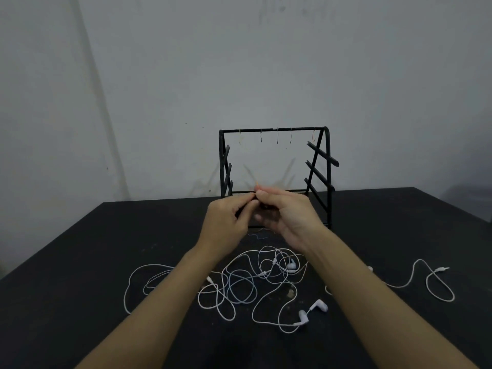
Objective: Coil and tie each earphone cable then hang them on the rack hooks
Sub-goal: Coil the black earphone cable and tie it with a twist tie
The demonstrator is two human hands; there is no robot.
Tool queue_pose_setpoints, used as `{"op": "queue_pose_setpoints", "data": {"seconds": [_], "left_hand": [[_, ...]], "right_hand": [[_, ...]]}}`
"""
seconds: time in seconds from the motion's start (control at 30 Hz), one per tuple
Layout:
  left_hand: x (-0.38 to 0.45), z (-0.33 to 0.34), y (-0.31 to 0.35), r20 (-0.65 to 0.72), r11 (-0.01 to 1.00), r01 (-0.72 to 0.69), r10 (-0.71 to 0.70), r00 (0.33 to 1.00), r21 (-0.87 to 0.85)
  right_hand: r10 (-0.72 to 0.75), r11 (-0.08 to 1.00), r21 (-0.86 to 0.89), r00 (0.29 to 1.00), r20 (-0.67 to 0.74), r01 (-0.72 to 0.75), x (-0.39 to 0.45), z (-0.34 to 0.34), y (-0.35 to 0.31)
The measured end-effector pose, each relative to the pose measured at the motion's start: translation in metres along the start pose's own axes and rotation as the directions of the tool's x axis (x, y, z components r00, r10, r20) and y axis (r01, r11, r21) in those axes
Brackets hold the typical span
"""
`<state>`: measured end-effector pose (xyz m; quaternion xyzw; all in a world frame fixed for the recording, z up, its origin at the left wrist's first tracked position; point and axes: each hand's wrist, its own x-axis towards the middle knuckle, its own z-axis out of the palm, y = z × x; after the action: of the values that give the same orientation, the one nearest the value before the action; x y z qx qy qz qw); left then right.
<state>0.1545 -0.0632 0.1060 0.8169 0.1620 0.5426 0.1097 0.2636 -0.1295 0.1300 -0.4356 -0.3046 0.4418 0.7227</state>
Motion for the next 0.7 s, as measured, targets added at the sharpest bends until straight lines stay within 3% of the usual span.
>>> {"op": "queue_pose_setpoints", "data": {"seconds": [0.1,0.27,0.43,0.6,0.7], "left_hand": [[0.006,-0.009,-0.005,0.067,0.997,-0.065,0.063,0.996,0.038],[0.008,-0.011,-0.003,0.045,0.997,0.063,-0.062,0.997,-0.034],[0.008,-0.018,0.003,0.097,0.995,0.083,-0.077,0.992,-0.061],[0.017,-0.024,0.005,0.231,0.964,0.215,-0.176,0.957,-0.158],[0.019,-0.025,0.01,0.319,0.853,0.379,-0.269,0.909,-0.359]], "right_hand": [[-0.077,0.983,-0.161,0.994,0.073,0.088,0.002,-0.006,-0.005],[-0.311,0.9,-0.273,0.94,0.142,0.339,0.0,-0.008,0.0],[-0.45,0.688,-0.496,0.848,0.281,0.53,0.001,-0.014,0.0],[-0.619,0.297,-0.591,0.623,0.478,0.75,0.001,-0.019,-0.004],[-0.681,0.235,-0.531,0.528,0.508,0.814,-0.003,-0.02,-0.004]]}}
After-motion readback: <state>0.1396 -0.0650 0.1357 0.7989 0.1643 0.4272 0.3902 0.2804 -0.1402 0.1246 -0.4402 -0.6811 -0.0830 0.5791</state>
